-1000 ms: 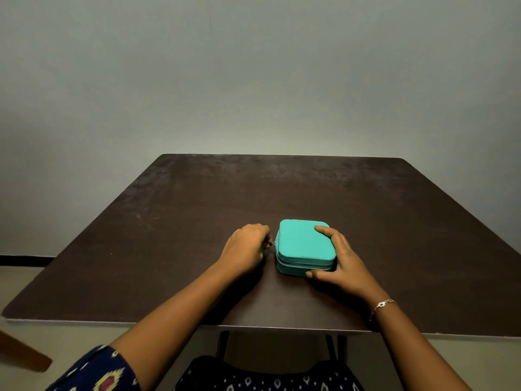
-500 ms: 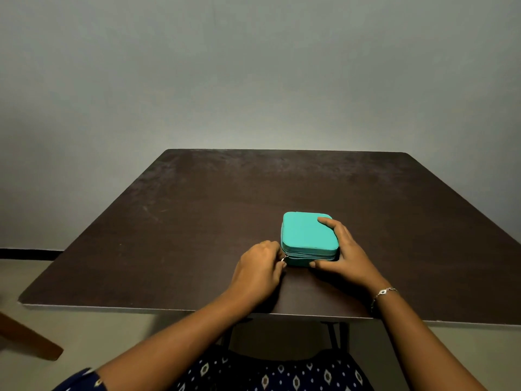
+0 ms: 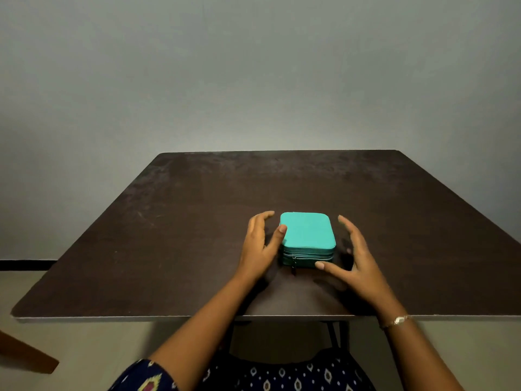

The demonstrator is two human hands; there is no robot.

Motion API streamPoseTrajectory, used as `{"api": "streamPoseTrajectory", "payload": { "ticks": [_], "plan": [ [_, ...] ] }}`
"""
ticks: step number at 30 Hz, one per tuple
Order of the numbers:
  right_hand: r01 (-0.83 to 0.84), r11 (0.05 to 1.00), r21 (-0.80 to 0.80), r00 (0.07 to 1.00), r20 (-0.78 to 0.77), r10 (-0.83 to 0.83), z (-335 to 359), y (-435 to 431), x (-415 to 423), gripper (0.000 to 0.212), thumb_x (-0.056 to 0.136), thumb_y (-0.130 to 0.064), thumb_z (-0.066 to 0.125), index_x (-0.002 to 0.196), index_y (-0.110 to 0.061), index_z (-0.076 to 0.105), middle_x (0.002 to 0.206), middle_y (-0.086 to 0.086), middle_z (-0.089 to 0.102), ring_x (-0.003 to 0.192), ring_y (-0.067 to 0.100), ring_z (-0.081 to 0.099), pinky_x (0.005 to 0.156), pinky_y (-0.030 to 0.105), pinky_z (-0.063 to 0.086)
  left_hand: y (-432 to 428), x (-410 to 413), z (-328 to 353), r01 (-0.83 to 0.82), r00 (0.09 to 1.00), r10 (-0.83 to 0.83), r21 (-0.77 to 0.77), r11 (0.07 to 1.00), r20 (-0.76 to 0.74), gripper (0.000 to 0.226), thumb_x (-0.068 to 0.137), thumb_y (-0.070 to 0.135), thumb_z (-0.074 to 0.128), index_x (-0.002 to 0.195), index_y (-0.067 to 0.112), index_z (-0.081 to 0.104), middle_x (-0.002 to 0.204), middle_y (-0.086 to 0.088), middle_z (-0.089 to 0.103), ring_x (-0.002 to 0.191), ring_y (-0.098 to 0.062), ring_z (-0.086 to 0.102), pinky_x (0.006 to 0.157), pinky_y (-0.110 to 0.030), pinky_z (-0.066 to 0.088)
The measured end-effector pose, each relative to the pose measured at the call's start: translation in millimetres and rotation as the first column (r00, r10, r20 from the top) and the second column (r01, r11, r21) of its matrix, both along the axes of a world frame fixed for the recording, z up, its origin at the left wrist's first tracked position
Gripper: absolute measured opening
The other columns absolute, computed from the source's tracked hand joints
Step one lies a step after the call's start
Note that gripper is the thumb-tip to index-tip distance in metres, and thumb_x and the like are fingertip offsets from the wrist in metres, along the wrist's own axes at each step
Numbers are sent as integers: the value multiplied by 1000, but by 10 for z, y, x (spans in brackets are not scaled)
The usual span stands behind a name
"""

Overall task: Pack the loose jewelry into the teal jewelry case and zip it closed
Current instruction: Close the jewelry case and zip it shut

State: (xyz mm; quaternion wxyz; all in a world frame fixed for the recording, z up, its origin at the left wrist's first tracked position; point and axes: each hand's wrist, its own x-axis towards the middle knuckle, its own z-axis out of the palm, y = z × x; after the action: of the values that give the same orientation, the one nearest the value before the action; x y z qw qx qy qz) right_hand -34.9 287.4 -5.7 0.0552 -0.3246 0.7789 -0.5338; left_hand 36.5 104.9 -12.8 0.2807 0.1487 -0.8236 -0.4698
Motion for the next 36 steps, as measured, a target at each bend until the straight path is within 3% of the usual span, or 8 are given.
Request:
{"api": "streamPoseTrajectory", "payload": {
  "ticks": [3, 6, 8, 13, 17, 23, 30, 36],
  "plan": [
    [252, 941, -226, 948, -139, -287, -24, 19, 406, 46, 75, -3, 70, 108, -30, 54, 112, -6, 59, 104, 7, 55, 85, 16, 45, -21, -106, 4, 135, 987, -139, 54, 989, 81, 76, 80, 63, 36, 142, 20, 27, 147, 1, 30, 131, -9, 32, 109, -30, 30],
    [258, 964, -59, 948, -177, -264, -134, -77, 637, 29, 78, -5, 68, 87, -32, 59, 88, -12, 62, 81, 2, 59, 67, 11, 47, -39, -117, -31, 229, 964, -238, 84, 970, 121, 98, 62, 88, 35, 143, 35, 18, 149, 9, 25, 133, -7, 29, 110, -31, 27],
    [291, 952, 92, 931, -255, -260, -192, -160, 670, 18, 79, -12, 68, 88, -27, 63, 84, -11, 61, 78, 4, 56, 61, 11, 40, -68, -98, -40, 271, 949, -286, 126, 954, 130, 94, 60, 84, 47, 140, 44, 18, 149, 8, 26, 134, -9, 30, 111, -34, 28],
    [395, 860, 323, 902, -314, -296, -19, -365, 656, 25, 87, -36, 55, 110, -26, 62, 94, -5, 68, 90, 16, 60, 64, 24, 36, -90, -88, -51, 297, 941, -318, 168, 940, 118, 72, 57, 61, 69, 119, 60, 34, 138, 10, 40, 126, -12, 41, 106, -43, 38],
    [425, 813, 397, 897, -303, -321, 41, -442, 649, 28, 88, -44, 52, 107, -26, 63, 96, -1, 70, 93, 20, 62, 65, 26, 37, -86, -94, -87, 278, 950, -295, 148, 949, 107, 74, 53, 59, 73, 116, 59, 35, 135, 9, 41, 125, -12, 43, 106, -42, 39],
    [430, 810, 400, 900, -263, -348, 51, -497, 671, 26, 89, -39, 52, 108, -26, 62, 100, 1, 69, 95, 21, 61, 76, 28, 41, -57, -62, -27, 259, 952, -268, 76, 963, 147, 94, 50, 62, 67, 133, 35, 31, 132, 10, 35, 123, -10, 39, 106, -34, 36],
    [442, 825, 353, 895, -237, -378, 37, -441, 653, 15, 88, -32, 54, 93, -21, 63, 87, 0, 66, 87, 21, 59, 66, 26, 34, -61, -46, -15, 267, 939, -277, 76, 961, 206, 102, 49, 61, 70, 137, 39, 23, 142, 9, 33, 129, -11, 36, 109, -38, 33],
    [493, 821, 288, 848, -369, -380, -58, -319, 565, 8, 81, -26, 66, 80, -19, 66, 85, 0, 59, 89, 20, 50, 72, 29, 24, -75, -59, -20, 264, 939, -279, 98, 960, 201, 101, 47, 59, 72, 135, 40, 25, 140, 8, 37, 127, -12, 38, 108, -39, 35]
  ]
}}
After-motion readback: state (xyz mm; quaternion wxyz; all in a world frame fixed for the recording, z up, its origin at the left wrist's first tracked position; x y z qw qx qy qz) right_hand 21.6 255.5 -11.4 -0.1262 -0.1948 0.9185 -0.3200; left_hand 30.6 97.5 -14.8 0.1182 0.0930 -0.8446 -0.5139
